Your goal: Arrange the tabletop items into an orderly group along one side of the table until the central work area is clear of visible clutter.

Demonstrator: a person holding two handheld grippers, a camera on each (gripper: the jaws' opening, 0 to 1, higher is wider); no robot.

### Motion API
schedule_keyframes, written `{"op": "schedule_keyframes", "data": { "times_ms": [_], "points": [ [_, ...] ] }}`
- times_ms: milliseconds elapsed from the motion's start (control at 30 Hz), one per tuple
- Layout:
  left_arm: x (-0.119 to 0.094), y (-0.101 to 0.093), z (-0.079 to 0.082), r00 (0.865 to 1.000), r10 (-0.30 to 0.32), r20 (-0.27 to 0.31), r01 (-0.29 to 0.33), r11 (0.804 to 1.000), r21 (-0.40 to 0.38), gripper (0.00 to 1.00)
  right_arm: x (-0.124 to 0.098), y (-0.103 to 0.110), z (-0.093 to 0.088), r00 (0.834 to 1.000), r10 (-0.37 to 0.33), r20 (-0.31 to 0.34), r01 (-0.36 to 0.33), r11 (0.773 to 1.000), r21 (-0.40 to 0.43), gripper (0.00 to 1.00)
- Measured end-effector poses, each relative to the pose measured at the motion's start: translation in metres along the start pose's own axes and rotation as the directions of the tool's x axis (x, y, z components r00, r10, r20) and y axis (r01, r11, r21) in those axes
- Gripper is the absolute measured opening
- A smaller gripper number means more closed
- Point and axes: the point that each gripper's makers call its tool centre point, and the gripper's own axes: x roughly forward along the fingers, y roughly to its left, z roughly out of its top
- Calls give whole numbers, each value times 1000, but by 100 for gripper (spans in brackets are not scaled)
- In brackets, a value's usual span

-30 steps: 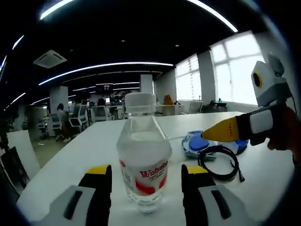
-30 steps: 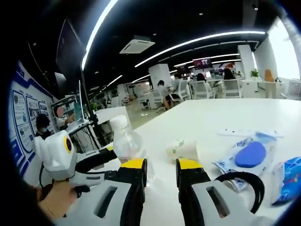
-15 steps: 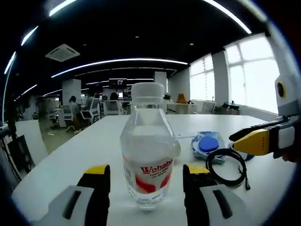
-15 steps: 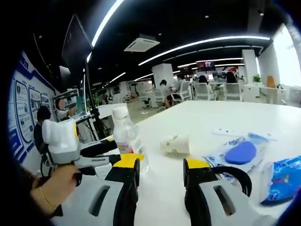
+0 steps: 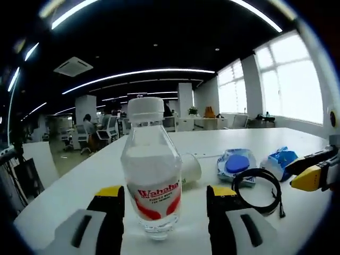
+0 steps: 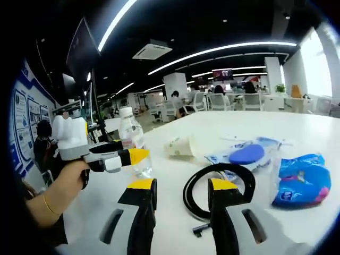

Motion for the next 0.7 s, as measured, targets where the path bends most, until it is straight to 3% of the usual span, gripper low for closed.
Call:
{"op": "schedule_keyframes", "data": {
  "times_ms": [300,600,700],
  "points": [
    [4,5,-1,1000,-6,-7,6,1000,-26,62,-15,-14,-2,1000,-5,15,5,999,40,38],
    [11,6,-8,999,-6,-33,4,999,-52,60,-25,-12,3,999,-14,33,15,1000,-11,40],
    [13,8,-11,999,26,-42,-28,998,-50,60,-27,-14,2,999,-21,29,22,1000,-19,38]
  ]
}}
